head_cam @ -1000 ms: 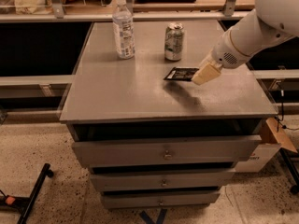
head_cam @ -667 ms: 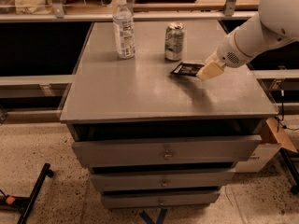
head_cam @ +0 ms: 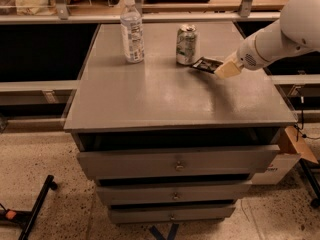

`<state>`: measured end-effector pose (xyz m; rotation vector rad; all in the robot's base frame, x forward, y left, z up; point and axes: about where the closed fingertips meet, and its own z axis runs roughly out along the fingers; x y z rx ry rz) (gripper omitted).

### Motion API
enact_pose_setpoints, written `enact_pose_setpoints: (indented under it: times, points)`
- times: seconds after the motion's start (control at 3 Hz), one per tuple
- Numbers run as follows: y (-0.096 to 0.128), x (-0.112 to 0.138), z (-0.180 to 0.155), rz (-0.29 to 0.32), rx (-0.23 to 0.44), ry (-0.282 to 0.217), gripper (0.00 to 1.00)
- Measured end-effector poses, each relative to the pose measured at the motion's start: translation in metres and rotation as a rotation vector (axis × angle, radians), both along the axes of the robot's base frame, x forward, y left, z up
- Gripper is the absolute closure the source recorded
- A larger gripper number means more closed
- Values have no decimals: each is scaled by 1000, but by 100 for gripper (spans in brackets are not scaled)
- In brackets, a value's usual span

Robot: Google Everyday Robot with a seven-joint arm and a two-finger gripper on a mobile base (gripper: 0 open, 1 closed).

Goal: Move rxbar chocolate near 7up can

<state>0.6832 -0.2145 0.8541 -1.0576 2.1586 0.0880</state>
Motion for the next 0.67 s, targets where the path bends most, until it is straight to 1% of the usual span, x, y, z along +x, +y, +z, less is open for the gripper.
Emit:
enact_pose_setpoints:
  times: [0.67]
  points:
    - [4, 1, -3, 6, 0, 3, 12]
